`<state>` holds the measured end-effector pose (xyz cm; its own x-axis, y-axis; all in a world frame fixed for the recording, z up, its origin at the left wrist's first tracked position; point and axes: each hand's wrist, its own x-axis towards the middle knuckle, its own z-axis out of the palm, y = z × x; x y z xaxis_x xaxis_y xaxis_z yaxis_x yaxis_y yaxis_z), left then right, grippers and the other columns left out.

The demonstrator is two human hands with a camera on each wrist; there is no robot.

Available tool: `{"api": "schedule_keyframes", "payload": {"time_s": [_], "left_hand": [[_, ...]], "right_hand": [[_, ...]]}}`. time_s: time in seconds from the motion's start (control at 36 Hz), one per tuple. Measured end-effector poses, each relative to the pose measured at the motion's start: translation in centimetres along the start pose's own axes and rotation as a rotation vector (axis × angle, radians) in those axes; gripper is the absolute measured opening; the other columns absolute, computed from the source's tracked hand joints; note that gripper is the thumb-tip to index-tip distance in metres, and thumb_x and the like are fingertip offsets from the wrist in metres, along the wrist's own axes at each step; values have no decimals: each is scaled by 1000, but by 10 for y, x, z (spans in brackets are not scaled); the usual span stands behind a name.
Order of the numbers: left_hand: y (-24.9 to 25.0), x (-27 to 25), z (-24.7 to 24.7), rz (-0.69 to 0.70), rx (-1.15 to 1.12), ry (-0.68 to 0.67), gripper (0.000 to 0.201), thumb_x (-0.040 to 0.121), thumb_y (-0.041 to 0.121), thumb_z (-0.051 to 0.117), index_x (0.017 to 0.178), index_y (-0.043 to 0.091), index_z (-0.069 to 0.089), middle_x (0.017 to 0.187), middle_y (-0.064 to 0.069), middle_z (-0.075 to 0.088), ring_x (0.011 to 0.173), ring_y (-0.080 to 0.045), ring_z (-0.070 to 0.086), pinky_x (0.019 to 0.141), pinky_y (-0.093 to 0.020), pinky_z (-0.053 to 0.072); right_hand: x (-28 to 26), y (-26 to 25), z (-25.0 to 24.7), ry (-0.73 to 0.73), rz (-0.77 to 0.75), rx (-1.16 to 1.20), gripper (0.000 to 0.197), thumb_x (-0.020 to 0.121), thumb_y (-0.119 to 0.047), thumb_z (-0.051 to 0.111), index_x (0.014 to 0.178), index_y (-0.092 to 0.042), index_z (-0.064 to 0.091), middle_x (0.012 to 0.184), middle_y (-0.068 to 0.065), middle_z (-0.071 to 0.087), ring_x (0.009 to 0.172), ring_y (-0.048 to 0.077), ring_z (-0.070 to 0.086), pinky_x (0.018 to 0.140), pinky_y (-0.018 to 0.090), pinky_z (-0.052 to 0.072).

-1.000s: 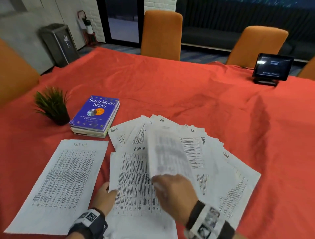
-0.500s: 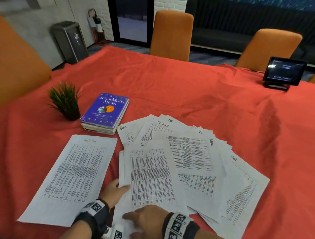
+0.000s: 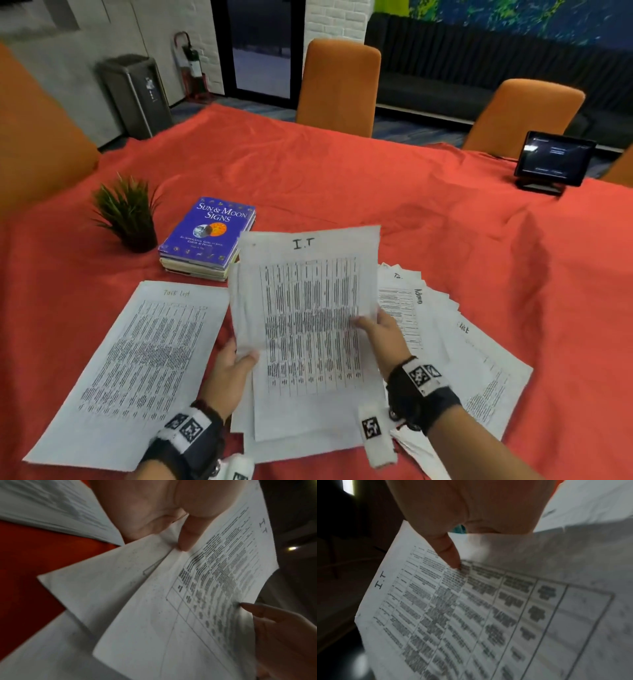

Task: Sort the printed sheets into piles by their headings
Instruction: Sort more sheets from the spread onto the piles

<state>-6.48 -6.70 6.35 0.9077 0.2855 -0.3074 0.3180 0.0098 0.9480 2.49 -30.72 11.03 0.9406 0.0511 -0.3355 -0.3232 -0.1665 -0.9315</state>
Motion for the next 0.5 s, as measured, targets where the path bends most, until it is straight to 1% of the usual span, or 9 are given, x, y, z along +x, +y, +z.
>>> {"api": "schedule_keyframes", "payload": {"time_s": [0.06, 0.11, 0.14, 0.19, 0.28, 0.33, 0.39, 0.44, 0.5], "left_hand": [[18, 1, 4, 54, -55, 10, 43, 81, 21, 58, 124, 17, 56, 117, -1, 68, 112, -18, 62, 105, -42, 42], [38, 2, 8, 125, -111, 36, 37, 86, 16, 58, 123, 16, 55, 115, 0, 67, 110, -16, 61, 102, -35, 43], [48, 1, 10, 154, -141, 55, 28, 91, 9, 55, 118, 18, 56, 111, 2, 67, 106, -13, 61, 97, -28, 45], [68, -3, 13, 204, -198, 75, 28, 95, 3, 47, 112, 23, 56, 108, 7, 67, 103, -7, 62, 90, -18, 47], [81, -6, 14, 302, -224, 85, 39, 96, 2, 45, 131, 17, 49, 125, 2, 63, 117, -10, 58, 102, -29, 43], [80, -5, 13, 325, -231, 85, 46, 96, 0, 44, 139, 15, 43, 132, -1, 59, 123, -13, 55, 106, -33, 41], [77, -7, 13, 331, -241, 78, 48, 95, 2, 47, 141, 16, 40, 134, 0, 58, 124, -12, 54, 108, -34, 40], [73, -9, 14, 330, -263, 73, 51, 89, 15, 56, 138, 17, 42, 133, 0, 59, 125, -14, 54, 109, -37, 38], [68, -8, 15, 306, -280, 67, 48, 82, 22, 59, 129, 20, 50, 124, 5, 65, 119, -11, 58, 103, -32, 43]], "right_hand": [[-7, -22, 5, 31, -97, 55, 18, 88, 0, 57, 99, -11, 65, 97, 3, 71, 85, 8, 68, 75, 21, 56], [-13, -40, 10, 57, -233, 102, 16, 88, 4, 54, 98, -3, 65, 90, 6, 71, 74, 3, 67, 62, 12, 53], [-16, -48, 12, 71, -309, 112, 18, 89, 4, 53, 100, -2, 66, 91, 8, 72, 77, 5, 68, 64, 13, 53], [-23, -58, 16, 112, -437, 124, 22, 89, 5, 53, 99, -9, 68, 90, 0, 74, 84, 10, 69, 70, 18, 54], [-34, -61, 20, 124, -571, 148, 27, 89, 5, 56, 101, -16, 67, 91, -10, 73, 88, 8, 67, 75, 19, 53], [-40, -54, 22, 117, -619, 133, 22, 87, -8, 57, 105, -18, 66, 98, -6, 72, 94, 12, 67, 79, 22, 54], [-41, -43, 22, 107, -609, 124, 25, 85, -22, 61, 108, -15, 64, 100, 1, 71, 95, 16, 67, 78, 28, 56], [-43, -37, 21, 109, -585, 111, 36, 81, -32, 63, 111, -12, 63, 100, 5, 70, 95, 20, 66, 78, 33, 56], [-43, -37, 18, 117, -598, 88, 30, 82, -27, 62, 105, -8, 62, 95, 1, 68, 90, 19, 64, 77, 32, 53]]}}
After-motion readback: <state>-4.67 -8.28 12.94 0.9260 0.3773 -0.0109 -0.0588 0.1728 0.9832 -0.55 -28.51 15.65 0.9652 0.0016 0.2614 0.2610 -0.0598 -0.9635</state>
